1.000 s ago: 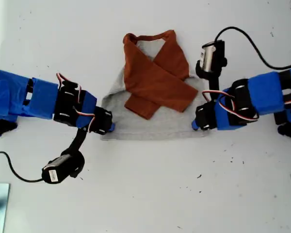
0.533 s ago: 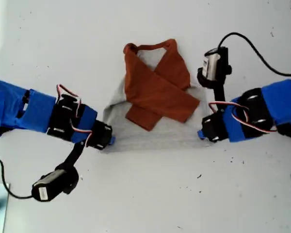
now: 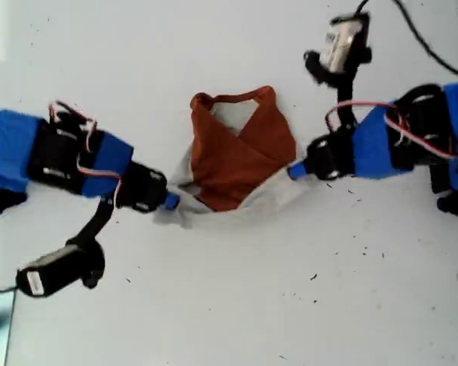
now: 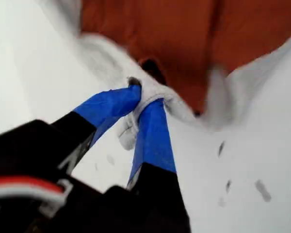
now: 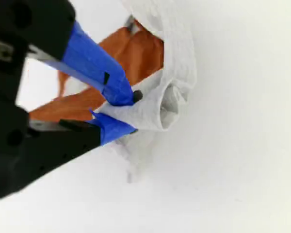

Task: Fold t shirt

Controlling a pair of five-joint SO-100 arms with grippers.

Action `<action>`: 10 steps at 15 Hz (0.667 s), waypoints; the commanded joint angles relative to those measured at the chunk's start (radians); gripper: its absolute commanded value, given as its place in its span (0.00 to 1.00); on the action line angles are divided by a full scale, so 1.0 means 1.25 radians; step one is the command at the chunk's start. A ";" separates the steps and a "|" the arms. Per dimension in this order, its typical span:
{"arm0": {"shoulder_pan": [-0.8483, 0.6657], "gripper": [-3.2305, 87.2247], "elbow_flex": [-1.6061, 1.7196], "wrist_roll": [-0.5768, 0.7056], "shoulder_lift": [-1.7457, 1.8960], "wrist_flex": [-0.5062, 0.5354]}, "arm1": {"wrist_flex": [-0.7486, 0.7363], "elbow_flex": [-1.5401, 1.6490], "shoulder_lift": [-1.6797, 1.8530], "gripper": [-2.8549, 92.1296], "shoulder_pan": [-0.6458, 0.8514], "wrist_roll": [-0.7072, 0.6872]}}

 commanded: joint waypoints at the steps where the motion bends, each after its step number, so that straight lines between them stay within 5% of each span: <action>1: -0.325 0.27 0.152 0.076 0.256 -0.029 | -0.066 0.066 0.083 0.40 0.281 -0.070; 2: -0.449 0.47 0.236 0.126 0.317 -0.064 | -0.011 0.082 0.102 0.40 0.388 -0.026; 5: -0.514 0.38 0.432 0.161 0.482 -0.120 | 0.093 0.210 0.232 0.40 0.439 -0.027; 10: -0.189 0.16 0.842 0.042 0.863 -0.285 | 0.061 0.526 0.434 0.39 0.114 0.069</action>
